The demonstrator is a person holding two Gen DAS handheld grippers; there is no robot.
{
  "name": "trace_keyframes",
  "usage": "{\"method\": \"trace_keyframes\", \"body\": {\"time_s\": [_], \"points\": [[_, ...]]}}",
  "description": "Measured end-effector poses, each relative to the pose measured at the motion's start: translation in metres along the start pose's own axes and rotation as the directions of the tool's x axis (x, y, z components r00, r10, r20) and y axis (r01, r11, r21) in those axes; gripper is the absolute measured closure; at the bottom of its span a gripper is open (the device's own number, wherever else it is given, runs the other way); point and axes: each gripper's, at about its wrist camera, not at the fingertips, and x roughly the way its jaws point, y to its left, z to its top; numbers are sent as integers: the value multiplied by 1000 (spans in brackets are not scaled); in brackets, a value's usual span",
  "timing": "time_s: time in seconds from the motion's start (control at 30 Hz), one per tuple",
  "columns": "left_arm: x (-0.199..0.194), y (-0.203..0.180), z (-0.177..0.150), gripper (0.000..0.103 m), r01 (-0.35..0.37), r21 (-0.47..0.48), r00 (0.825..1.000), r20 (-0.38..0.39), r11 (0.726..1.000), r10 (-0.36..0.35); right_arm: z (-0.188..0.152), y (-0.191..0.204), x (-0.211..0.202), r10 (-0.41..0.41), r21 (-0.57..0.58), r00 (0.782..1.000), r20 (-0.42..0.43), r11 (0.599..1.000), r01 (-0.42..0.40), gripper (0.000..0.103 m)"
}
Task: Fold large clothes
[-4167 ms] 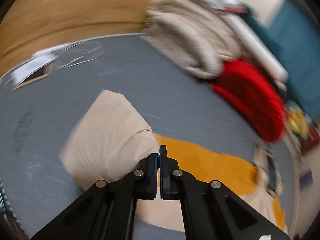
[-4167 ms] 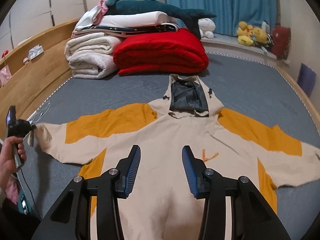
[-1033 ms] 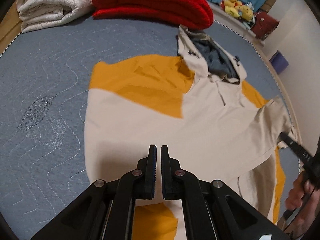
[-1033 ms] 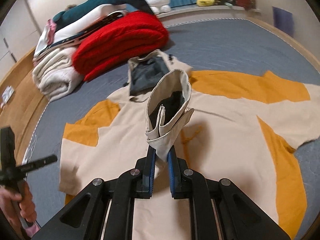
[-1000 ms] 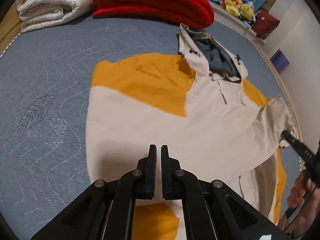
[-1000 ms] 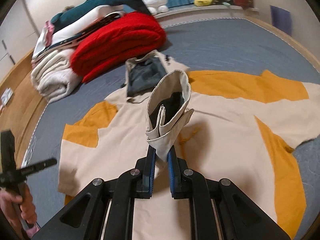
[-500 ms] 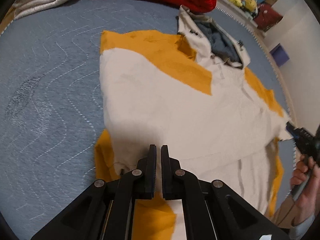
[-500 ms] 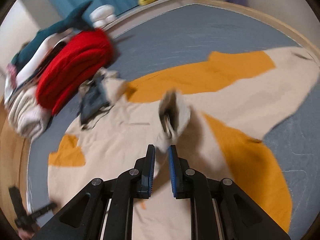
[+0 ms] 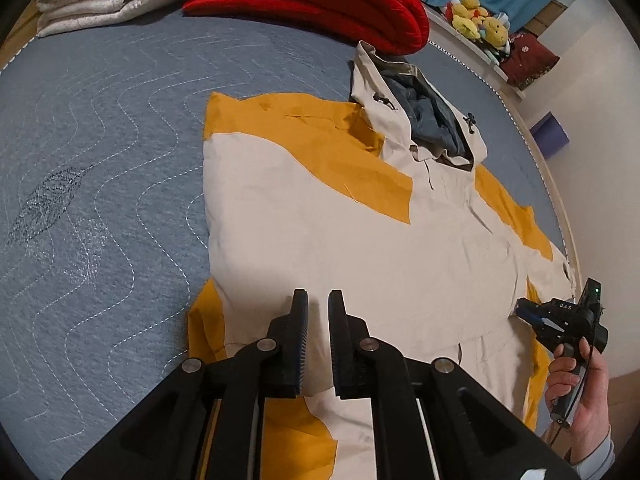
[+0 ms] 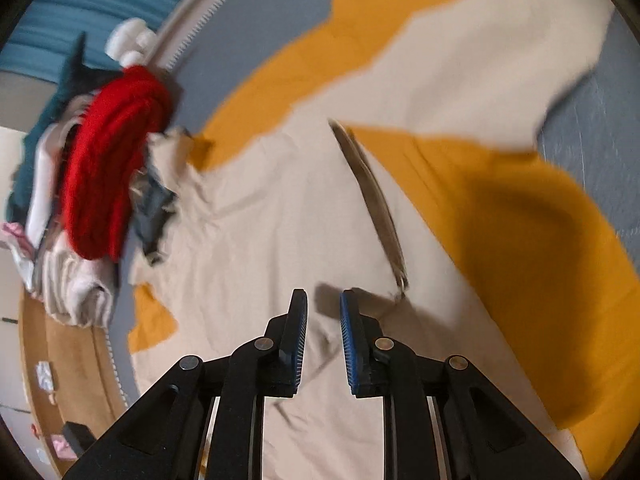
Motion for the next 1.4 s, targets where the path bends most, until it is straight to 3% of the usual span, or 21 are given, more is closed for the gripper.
{"method": "trace_keyframes", "body": {"time_s": [0.13, 0.2, 0.23, 0.27, 0.43, 0.53, 0.6, 0.63, 0.73, 0.8, 0.87, 1.0, 1.07, 1.13, 1.23, 1.3, 1.37, 1.4], "points": [[0, -2, 1, 94, -5, 11, 1000, 3, 1000, 5, -3, -6, 5, -41, 27, 999, -16, 999, 41, 83], [0, -2, 2, 93, -7, 10, 1000, 6, 1000, 7, -3, -8, 7, -57, 31, 998, -28, 998, 58, 75], [0, -2, 2, 93, -7, 9, 1000, 7, 1000, 7, -3, -9, 8, -59, 37, 998, -31, 997, 60, 61], [0, -1, 2, 93, -7, 8, 1000, 8, 1000, 7, -2, -8, 9, -50, 42, 998, -32, 998, 51, 54], [-2, 1, 2, 92, -10, 3, 1000, 14, 1000, 10, 0, 2, 7, -91, -16, 996, -7, 996, 90, 50], [-3, 2, 1, 91, -14, 6, 1000, 16, 1000, 13, 5, 3, 13, -83, -45, 997, -5, 996, 83, 50], [-3, 2, 2, 91, -25, 11, 1000, 19, 1000, 25, 8, 4, 12, -82, -53, 996, 21, 995, 83, 64], [-3, 2, 2, 91, -34, 13, 999, 21, 999, 33, 9, 5, 9, -63, -49, 997, 36, 997, 64, 78], [-2, 5, 2, 91, -44, 11, 999, 20, 999, 44, 13, 13, -13, -35, -69, 990, 135, 997, 45, 88], [1, 5, 2, 91, -47, 12, 999, 11, 999, 47, 17, 20, -30, -38, -100, 976, 216, 993, 61, 89], [11, 3, -1, 89, -62, 28, 998, -18, 998, 63, 24, 17, -38, -57, -89, 969, 241, 993, 81, 89], [46, 3, -16, 85, -105, 77, 985, -129, 992, 114, 35, -3, -25, -149, -25, 973, 178, 987, 156, 83], [63, 7, -25, 85, -148, 89, 969, -185, 985, 162, 37, -8, -23, -184, -5, 965, 186, 982, 188, 76], [66, 9, -26, 85, -153, 88, 968, -190, 984, 167, 36, -2, -31, -226, -26, 944, 239, 971, 239, 71], [60, 9, -23, 85, -153, 74, 969, -182, 985, 164, 34, 10, -60, -295, -27, 881, 371, 944, 327, 61], [57, 6, -22, 85, -161, 88, 969, -173, 983, 174, 35, 13, -78, -285, -20, 856, 432, 945, 325, 58], [53, 3, -21, 85, -160, 88, 973, -156, 983, 172, 34, 19, -89, -219, -52, 851, 478, 960, 276, 57], [52, 2, -20, 85, -154, 87, 975, -149, 984, 166, 35, 26, -87, -169, -109, 865, 473, 963, 247, 57]]}}
